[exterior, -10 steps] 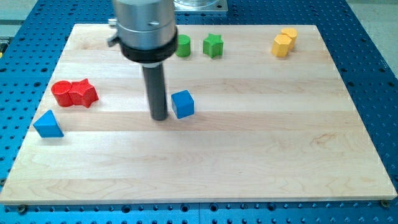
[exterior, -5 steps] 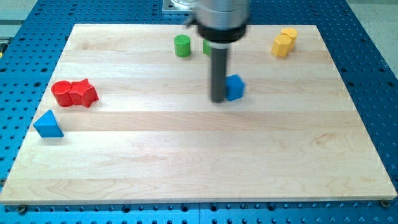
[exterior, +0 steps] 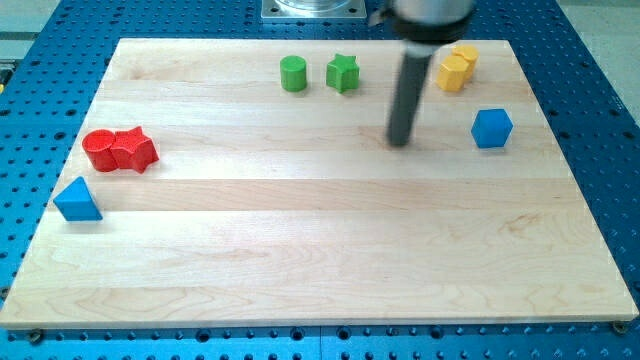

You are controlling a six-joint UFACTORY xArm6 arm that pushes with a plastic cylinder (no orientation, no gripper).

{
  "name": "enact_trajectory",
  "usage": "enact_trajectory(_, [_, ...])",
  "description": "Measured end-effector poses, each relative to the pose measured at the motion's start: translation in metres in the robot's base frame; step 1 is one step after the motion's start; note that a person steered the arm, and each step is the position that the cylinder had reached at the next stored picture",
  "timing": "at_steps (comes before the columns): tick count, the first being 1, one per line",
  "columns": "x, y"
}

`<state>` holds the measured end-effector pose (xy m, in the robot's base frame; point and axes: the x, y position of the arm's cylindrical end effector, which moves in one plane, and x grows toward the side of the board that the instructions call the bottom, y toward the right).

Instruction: Place the blue blocks towards the right center of the board

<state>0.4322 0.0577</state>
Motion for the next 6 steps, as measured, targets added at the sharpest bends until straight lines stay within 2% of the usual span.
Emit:
enact_trajectory(1, [0.102,-0.149])
enact_trajectory(2, [0.112,-0.311])
enact_trajectory(3, [0.1,-0.362])
enact_trajectory(5, [0.043,-0.259])
enact_trajectory(6, [0.043,-0.242])
